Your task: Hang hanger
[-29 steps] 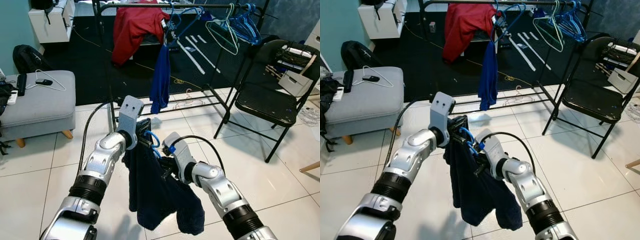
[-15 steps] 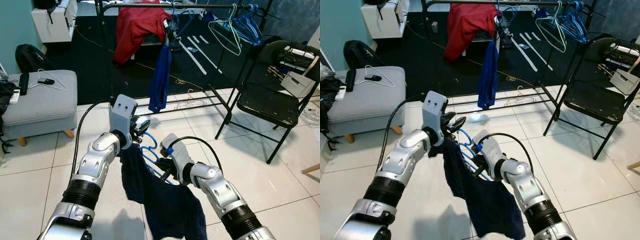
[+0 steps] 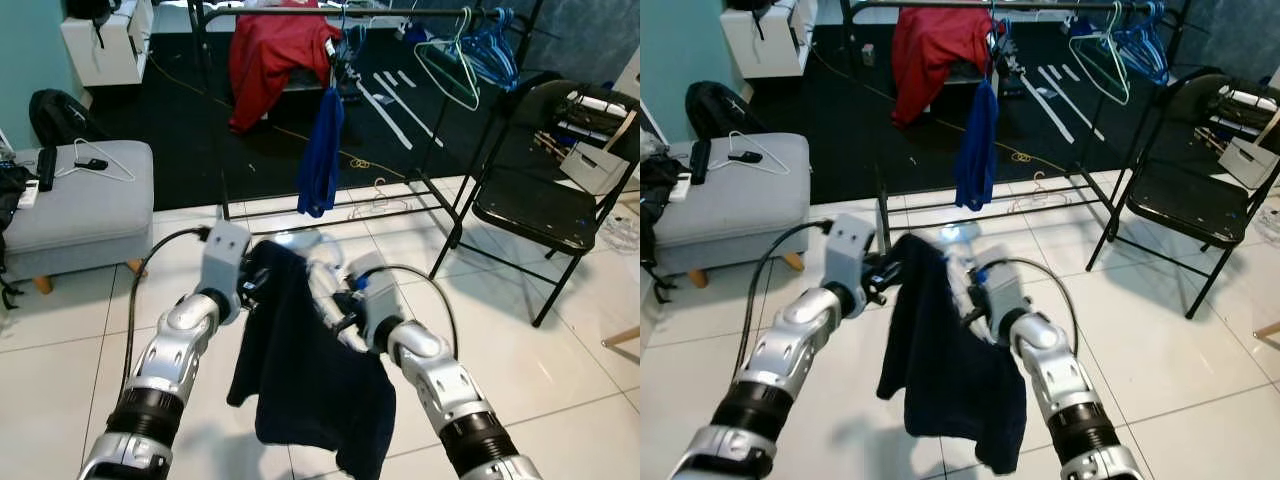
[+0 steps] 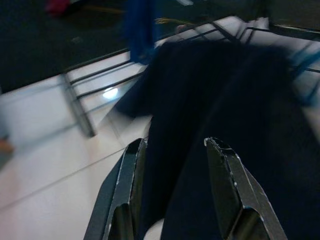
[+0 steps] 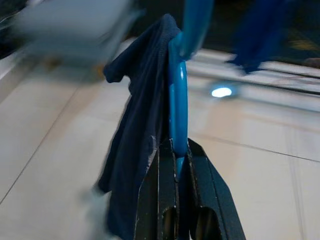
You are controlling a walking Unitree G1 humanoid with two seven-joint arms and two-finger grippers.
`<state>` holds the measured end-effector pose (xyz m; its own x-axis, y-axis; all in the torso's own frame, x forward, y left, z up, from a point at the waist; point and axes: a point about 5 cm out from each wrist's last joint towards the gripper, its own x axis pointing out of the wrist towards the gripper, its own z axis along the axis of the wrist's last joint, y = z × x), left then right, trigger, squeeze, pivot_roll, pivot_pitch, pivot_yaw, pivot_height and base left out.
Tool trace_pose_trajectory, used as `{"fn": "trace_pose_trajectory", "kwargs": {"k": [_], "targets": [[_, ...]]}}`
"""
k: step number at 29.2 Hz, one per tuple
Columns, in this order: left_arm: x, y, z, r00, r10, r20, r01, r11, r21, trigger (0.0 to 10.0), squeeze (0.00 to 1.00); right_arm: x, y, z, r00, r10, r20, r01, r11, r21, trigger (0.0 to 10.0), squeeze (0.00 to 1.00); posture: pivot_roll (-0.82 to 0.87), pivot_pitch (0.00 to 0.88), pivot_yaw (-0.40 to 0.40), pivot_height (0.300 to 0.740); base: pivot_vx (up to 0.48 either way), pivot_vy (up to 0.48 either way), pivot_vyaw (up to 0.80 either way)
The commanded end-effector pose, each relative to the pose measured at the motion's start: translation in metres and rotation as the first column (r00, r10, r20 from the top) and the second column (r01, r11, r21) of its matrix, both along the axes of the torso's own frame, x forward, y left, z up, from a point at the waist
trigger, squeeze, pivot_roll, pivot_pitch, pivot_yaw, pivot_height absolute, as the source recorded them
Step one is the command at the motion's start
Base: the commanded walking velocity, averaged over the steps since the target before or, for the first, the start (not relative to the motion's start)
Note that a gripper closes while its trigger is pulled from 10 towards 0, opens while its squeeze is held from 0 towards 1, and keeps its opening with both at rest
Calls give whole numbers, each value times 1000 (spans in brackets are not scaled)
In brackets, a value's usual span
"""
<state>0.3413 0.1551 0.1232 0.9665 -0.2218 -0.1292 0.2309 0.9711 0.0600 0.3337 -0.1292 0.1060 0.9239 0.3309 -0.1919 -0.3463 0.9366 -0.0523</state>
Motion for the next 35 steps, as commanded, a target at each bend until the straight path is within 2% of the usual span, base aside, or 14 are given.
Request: {"fn": "trace_pose_trajectory", "kwargs": {"k": [1,3,4,5,6,7,10,12,14,19,21,23,24,35], "targets": [[-5,8,-4,997,72,19,-71,997,-32,10000,0,0,-18,5,992,-114,57,111,992,51,10000,0,-54,86,-47,740,0,0,0],[-15,18,-11,990,139,27,-136,987,-89,10000,0,-4,-37,8,972,-212,97,202,974,102,10000,0,-62,85,-42,740,0,0,0],[-15,18,-11,990,139,27,-136,987,-89,10000,0,-4,-37,8,972,-212,97,202,974,102,10000,0,-62,85,-42,740,0,0,0],[-20,20,-14,990,139,31,-135,985,-103,10000,0,-5,-46,13,958,-258,123,244,962,123,10000,0,-64,82,-42,740,0,0,0],[-20,20,-14,990,139,31,-135,985,-103,10000,0,-5,-46,13,958,-258,123,244,962,123,10000,0,-64,82,-42,740,0,0,0],[-23,21,-14,989,141,44,-136,985,-105,10000,0,-6,-54,18,943,-294,157,272,951,144,10000,0,-68,80,-46,740,0,0,0],[-26,23,-11,985,157,76,-146,981,-128,10000,0,-7,-64,25,927,-322,190,288,939,186,10000,0,-69,78,-46,740,0,0,0],[-26,23,-11,985,157,76,-146,981,-128,10000,0,-7,-64,25,927,-322,190,288,939,186,10000,0,-69,78,-46,740,0,0,0],[-26,16,-8,987,135,92,-121,983,-136,10000,0,-6,-54,20,956,-243,165,210,958,195,10000,0,-69,76,-47,740,294,0,0],[-25,14,-8,988,126,95,-112,984,-135,10000,0,-5,-50,18,963,-218,156,186,963,196,10000,0,-69,76,-47,740,300,0,0],[-24,9,-5,987,127,99,-113,984,-140,10000,0,-7,-34,15,984,-125,125,99,975,200,10000,0,-68,64,-50,740,390,0,0],[-24,9,-5,987,127,99,-113,984,-140,10000,0,-7,-34,15,984,-125,125,99,975,200,10000,0,-68,64,-50,740,409,0,0],[-23,7,-5,986,131,100,-116,983,-142,10000,0,-8,-29,13,988,-93,120,68,978,197,10000,0,-68,63,-50,740,416,0,0],[-19,-1,0,986,121,112,-105,985,-140,10000,0,-10,-23,11,992,-60,109,35,974,224,10000,0,-68,64,-49,740,415,0,0]]}}
